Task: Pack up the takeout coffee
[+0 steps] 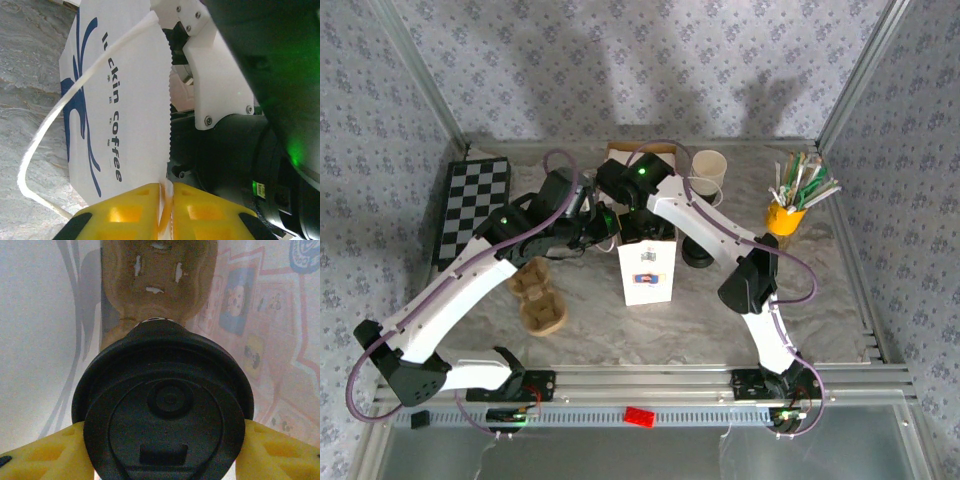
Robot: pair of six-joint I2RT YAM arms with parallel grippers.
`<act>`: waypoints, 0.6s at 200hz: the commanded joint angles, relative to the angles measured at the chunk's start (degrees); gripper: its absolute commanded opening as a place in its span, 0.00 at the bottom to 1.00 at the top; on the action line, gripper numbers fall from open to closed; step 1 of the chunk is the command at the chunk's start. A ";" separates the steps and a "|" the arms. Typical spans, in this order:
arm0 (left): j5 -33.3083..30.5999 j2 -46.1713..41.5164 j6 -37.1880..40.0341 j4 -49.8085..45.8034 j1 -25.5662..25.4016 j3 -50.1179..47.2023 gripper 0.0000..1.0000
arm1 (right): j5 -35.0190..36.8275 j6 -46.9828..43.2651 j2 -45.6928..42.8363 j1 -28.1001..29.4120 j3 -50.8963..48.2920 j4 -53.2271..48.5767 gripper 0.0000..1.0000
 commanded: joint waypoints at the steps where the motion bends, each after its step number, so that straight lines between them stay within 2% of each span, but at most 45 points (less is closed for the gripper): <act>1: -1.08 -0.75 0.80 0.37 -0.08 -0.14 0.13 | 0.56 -1.04 -0.33 -0.22 -0.41 -10.87 0.56; 85: -2.48 0.07 2.50 -1.03 -0.22 -0.38 0.10 | -4.23 -2.13 -2.51 -0.09 -0.91 -10.91 0.55; 120: -2.98 0.74 3.60 -0.99 -0.49 -0.01 0.10 | -3.26 -1.89 -1.67 0.07 -2.49 -10.91 0.55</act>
